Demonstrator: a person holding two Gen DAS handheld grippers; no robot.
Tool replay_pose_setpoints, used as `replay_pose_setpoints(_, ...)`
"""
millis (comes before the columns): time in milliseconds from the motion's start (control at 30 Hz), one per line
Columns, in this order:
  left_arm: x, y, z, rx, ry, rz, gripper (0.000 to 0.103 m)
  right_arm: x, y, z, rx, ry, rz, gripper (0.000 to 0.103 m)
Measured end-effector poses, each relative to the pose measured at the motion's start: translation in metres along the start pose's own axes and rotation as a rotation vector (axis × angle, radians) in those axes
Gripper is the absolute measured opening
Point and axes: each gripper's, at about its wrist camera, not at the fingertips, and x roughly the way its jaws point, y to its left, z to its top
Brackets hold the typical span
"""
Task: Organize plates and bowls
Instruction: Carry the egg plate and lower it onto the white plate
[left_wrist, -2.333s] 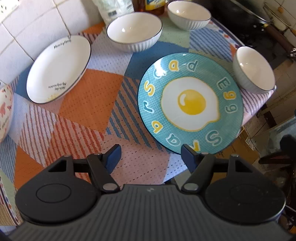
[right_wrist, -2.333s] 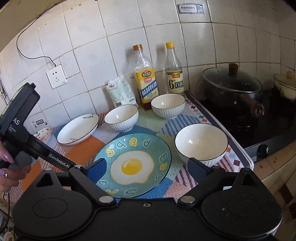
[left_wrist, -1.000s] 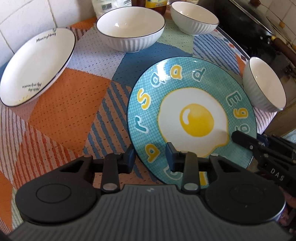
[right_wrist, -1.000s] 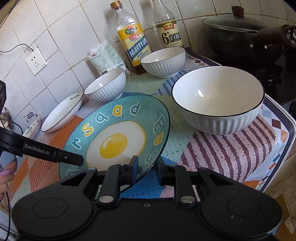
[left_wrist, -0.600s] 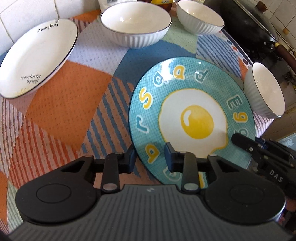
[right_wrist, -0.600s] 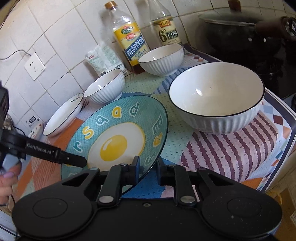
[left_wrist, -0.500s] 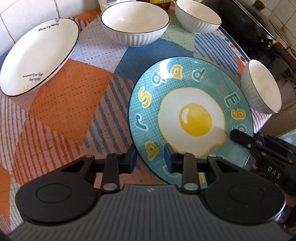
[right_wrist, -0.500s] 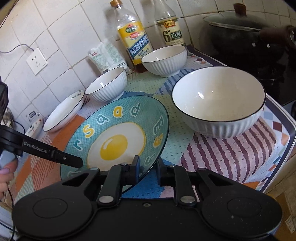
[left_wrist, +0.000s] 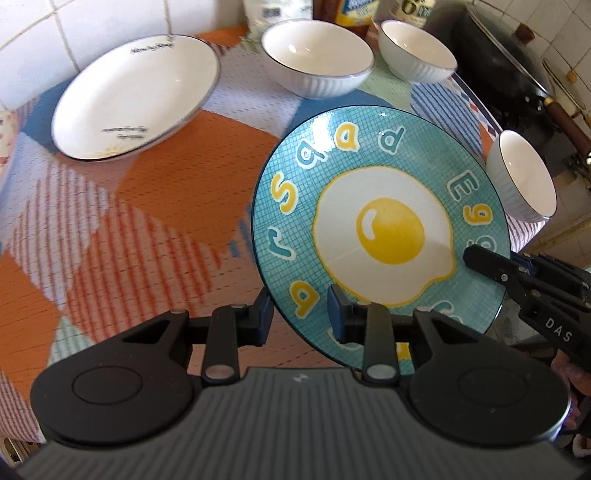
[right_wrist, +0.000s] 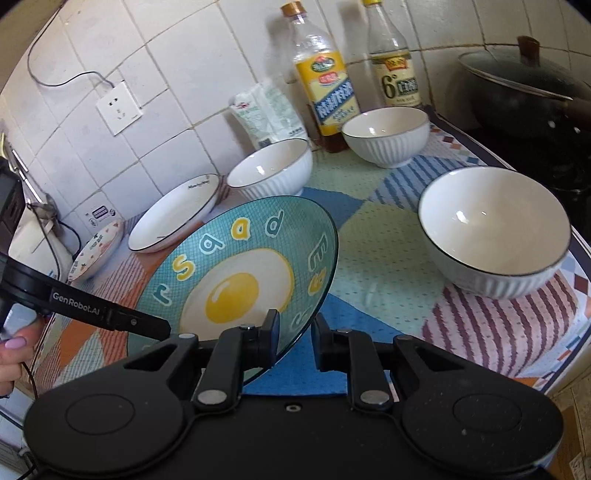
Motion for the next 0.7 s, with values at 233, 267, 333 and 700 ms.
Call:
replay_pose_setpoints(233,-0.026,0.029,-0.001,-0.046,-0.041,-0.006,0.030,0.008,0.024,0.014,-0.036,-0.007,0.050,0.023)
replay_pose_setpoints(267,-0.029,0.033,0.000,-0.055,-0.045,-0.007,0.030,0.009,0.028,0.016,-0.049,-0.010,0.055,0.023)
replay_pose_setpoints(333,-0.035,0.042,0.001,-0.062,-0.056,0.003,0.030,0.012,0.037,0.022,-0.070,-0.014,0.069,0.023)
replay_pose_setpoints(700,-0.051,0.106,0.012,-0.112,-0.150,0.070,0.030,0.058,0.085,0.052,-0.096,-0.033,0.145,0.023)
